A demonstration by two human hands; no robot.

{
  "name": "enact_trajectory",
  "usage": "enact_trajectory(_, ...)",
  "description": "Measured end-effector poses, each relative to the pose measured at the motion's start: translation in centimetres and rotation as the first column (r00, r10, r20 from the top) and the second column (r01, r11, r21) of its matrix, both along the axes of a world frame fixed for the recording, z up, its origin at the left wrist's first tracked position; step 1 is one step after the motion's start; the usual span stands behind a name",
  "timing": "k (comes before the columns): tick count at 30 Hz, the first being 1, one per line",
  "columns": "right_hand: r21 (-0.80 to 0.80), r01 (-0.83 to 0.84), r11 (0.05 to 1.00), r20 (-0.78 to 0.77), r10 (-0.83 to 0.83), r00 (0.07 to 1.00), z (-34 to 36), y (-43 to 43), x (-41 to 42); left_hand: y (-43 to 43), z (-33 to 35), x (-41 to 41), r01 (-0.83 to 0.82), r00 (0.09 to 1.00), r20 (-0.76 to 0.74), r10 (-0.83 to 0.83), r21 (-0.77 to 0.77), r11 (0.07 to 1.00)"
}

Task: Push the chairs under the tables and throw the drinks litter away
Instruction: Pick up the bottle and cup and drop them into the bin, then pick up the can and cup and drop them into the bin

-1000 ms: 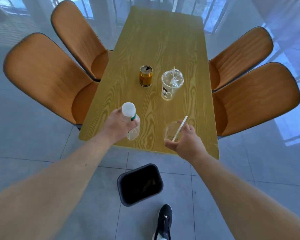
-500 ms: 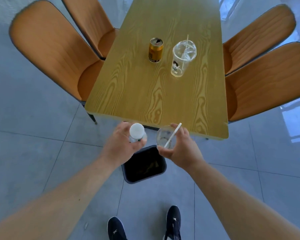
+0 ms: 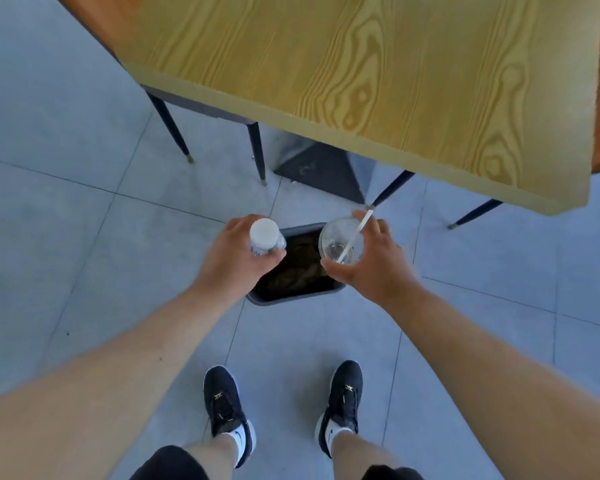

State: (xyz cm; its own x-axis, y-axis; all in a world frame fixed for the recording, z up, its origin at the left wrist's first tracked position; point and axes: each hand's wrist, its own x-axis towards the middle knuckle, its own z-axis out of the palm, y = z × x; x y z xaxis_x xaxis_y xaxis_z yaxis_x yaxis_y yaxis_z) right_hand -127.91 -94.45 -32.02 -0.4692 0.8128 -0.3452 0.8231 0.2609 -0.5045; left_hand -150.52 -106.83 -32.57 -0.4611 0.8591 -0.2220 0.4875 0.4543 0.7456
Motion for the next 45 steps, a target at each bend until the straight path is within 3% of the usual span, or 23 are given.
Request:
enact_trajectory(21,-0.046,-0.010,0.999,-0.023,0.009,1.000,-1.7,-0.2,-0.4,-0.9,-2.8,0.2,-0.038,0.999,-0.014,0.037,-0.107,0.994)
enact_trajectory(30,-0.036,-0.037,0.999,0.037,0.038,0.999,0.6,-0.1,0.2,-0.3,-0.4,-0.2,-0.012,1.000,0.000,0.013,-0.160,0.987)
enact_trajectory(37,-0.028,-0.007,1.000,0.061,0.009,0.998,8.6,-0.3,0.0,1.0,7.4,-0.3,0.009,0.999,0.034,-0.006,-0.097,0.995)
enact_trajectory(45,0.243,0.052,0.969,-0.081,-0.033,0.996,24.7,7.8,-1.6,12.7,24.8,-3.9,0.151,0.983,-0.133,-0.129,0.166,0.975)
